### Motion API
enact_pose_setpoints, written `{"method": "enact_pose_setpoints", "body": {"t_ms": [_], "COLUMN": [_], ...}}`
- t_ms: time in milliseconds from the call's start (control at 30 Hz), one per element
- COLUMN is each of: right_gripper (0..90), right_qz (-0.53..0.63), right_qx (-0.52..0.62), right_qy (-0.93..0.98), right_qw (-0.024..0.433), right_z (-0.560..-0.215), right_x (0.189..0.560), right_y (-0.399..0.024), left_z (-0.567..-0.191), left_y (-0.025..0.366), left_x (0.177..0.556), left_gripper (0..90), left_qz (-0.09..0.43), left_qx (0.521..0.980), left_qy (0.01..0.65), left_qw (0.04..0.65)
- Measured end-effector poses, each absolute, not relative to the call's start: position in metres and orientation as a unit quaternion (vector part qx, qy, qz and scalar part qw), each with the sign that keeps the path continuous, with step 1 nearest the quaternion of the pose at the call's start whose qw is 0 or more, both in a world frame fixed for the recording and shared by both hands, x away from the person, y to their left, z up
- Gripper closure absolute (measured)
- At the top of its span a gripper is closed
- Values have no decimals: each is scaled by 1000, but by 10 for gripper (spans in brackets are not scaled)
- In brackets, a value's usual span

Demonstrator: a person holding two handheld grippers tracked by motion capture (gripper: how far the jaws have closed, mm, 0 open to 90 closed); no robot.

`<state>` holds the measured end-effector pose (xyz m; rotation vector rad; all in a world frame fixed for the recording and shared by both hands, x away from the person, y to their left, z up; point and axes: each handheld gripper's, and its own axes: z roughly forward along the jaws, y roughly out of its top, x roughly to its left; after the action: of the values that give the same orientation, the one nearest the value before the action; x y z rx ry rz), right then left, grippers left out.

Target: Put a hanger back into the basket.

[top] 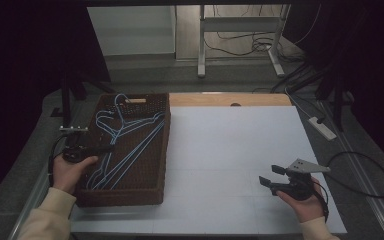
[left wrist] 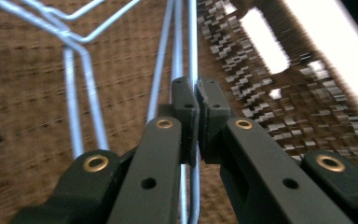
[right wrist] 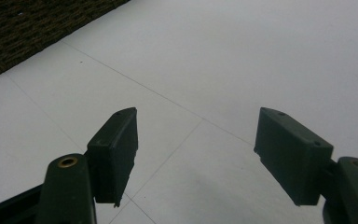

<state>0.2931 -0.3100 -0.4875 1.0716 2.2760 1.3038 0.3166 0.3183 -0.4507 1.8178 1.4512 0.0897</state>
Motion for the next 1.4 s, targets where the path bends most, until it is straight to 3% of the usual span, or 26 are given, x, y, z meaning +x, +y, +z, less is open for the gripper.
{"method": "enact_pose_setpoints", "body": {"t_ms": [233,433,533,600,700,833,1067,1400], "right_gripper": [311,311,311,311,311,311,310,310], "right_qz": [451,452,452,452,453,453,454,455], "right_qx": [373,373,373,373,373,372,371,370], "right_qy": [796,796,796,796,796,796,796,796], "right_qw": [151,151,151,151,151,150,151,152], "right_z": [-488,-489,-489,-488,-488,-488,-488,-487], "right_x": [294,294,294,294,294,293,293,292], "right_y": [-309,-309,-309,-309,-310,-309,-310,-310], "left_z": [-455,-461,-460,-454,-443,-427,-415,-417], "left_y": [310,306,302,298,293,284,275,254], "left_x": [321,325,325,323,316,303,280,250], "left_gripper": [863,845,699,663,502,426,380,368], "left_qz": [77,90,130,154,175,171,159,144], "left_qx": [746,757,763,769,771,772,766,767], "left_qy": [581,578,570,549,520,478,442,407], "left_qw": [315,291,275,288,322,382,439,475]}}
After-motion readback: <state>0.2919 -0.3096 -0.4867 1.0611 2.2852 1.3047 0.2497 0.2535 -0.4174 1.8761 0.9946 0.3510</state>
